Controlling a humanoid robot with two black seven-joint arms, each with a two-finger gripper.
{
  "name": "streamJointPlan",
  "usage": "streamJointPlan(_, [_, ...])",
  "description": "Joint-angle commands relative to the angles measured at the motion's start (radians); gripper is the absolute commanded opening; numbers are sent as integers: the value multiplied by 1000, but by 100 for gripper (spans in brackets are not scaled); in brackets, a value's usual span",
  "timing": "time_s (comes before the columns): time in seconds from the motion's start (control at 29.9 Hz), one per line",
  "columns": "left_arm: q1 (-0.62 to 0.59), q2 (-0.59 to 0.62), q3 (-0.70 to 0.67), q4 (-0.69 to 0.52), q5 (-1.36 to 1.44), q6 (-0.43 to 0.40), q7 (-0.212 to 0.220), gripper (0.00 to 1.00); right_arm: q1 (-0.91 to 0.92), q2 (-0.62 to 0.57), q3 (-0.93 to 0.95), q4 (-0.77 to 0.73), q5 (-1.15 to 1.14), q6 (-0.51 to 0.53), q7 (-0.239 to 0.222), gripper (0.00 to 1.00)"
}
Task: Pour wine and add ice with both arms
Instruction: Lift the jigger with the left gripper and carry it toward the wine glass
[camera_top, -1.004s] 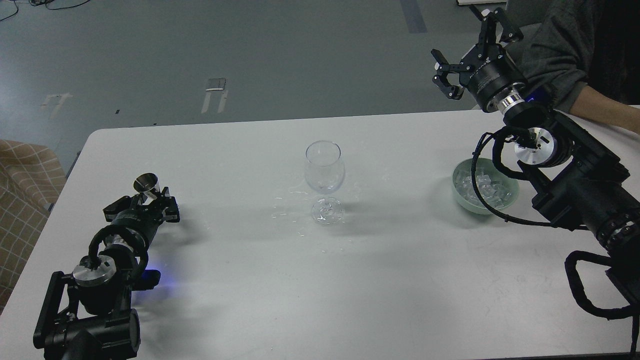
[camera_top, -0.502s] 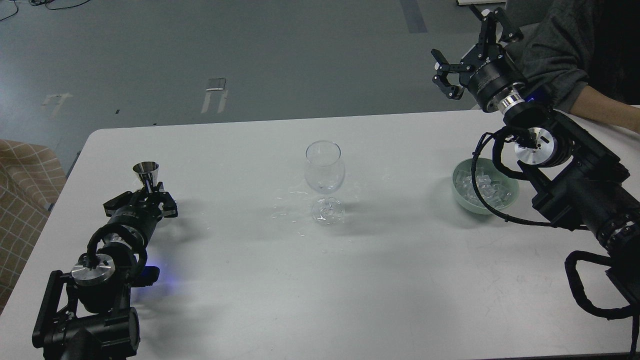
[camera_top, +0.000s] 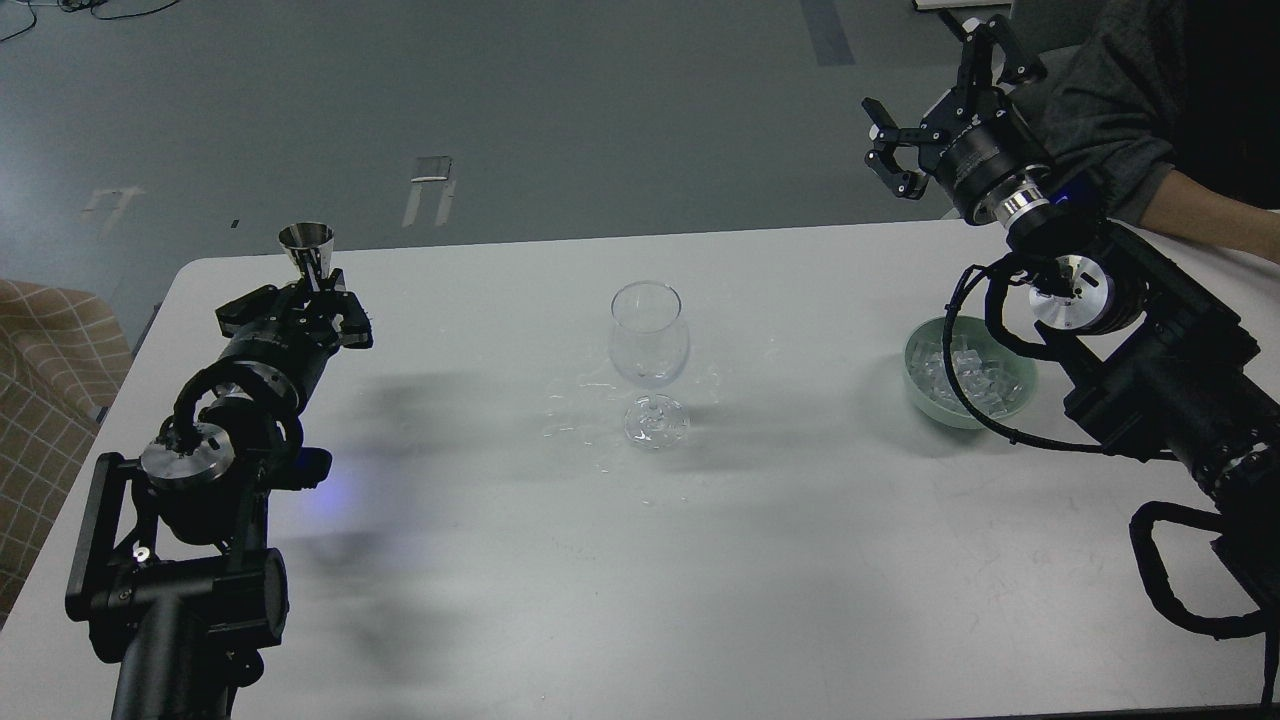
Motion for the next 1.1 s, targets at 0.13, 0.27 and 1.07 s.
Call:
streamJointPlan(0.13, [0, 0, 78, -118, 2, 81, -1, 0, -3, 0, -2, 0, -1, 0, 0, 100])
streamJointPlan(0.27, [16, 0, 139, -201, 2, 115, -1, 0, -8, 0, -2, 0, -3, 0, 0, 100])
streamJointPlan(1.07, [94, 0, 401, -340, 32, 153, -12, 0, -23, 0, 0, 1, -3, 0, 0, 100])
